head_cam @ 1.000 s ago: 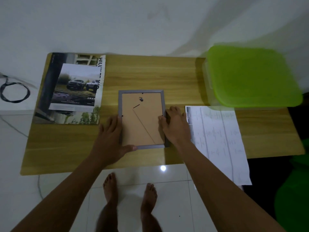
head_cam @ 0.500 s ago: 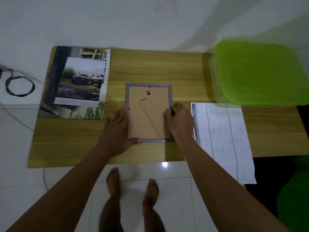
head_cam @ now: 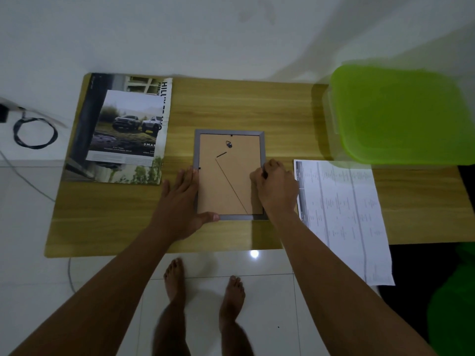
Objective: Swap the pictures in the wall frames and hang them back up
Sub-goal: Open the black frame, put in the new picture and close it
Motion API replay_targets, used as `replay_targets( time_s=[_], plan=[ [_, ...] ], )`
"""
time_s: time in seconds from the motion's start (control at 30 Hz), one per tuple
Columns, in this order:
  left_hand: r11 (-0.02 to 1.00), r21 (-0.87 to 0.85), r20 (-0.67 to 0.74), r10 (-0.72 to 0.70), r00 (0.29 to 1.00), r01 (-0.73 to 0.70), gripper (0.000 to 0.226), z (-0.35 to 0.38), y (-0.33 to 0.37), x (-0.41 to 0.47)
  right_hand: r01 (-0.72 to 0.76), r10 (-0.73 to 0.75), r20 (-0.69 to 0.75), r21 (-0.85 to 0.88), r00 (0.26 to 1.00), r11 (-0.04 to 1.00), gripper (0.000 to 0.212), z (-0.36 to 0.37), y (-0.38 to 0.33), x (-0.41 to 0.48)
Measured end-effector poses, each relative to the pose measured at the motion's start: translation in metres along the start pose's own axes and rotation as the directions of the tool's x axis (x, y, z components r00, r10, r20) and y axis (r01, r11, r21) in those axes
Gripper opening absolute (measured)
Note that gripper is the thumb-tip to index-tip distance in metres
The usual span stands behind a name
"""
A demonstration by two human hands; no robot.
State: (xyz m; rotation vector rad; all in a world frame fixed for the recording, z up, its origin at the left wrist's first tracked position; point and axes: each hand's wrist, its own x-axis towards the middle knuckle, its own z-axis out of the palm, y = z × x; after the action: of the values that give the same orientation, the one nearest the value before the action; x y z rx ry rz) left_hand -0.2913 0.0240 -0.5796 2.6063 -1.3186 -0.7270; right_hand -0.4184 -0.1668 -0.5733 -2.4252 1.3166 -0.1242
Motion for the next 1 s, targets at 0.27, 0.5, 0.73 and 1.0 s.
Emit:
replay_targets(
  time_s=[0.27,0.5,0.73,1.0],
  plan=[
    [1.000,0.005,0.006,0.005,1.000,-0.005,0.129,0.000,-0.001,0.000,0.019,-0.019,0.001,-0.046,1.000,0.999,0.030,0.000,-0.002,0.000],
    [1.000,0.022,0.011,0.005,1.000,-0.005,0.129,0.002,-0.004,0.003,0.012,-0.012,-0.002,-0.066,1.000,0.998,0.028,0.004,0.001,0.001],
    [0.999,0.039,0.013,0.011,1.000,-0.011,0.130,0.002,-0.005,0.002,0.015,-0.015,0.013,-0.020,1.000,1.000,0.029,0.001,0.002,-0.001],
    [0.999,0.011,-0.019,0.049,0.999,-0.049,0.130,0.007,-0.009,0.000,0.161,-0.165,0.053,0.080,0.985,0.984,0.033,-0.028,-0.001,0.056]
  ],
)
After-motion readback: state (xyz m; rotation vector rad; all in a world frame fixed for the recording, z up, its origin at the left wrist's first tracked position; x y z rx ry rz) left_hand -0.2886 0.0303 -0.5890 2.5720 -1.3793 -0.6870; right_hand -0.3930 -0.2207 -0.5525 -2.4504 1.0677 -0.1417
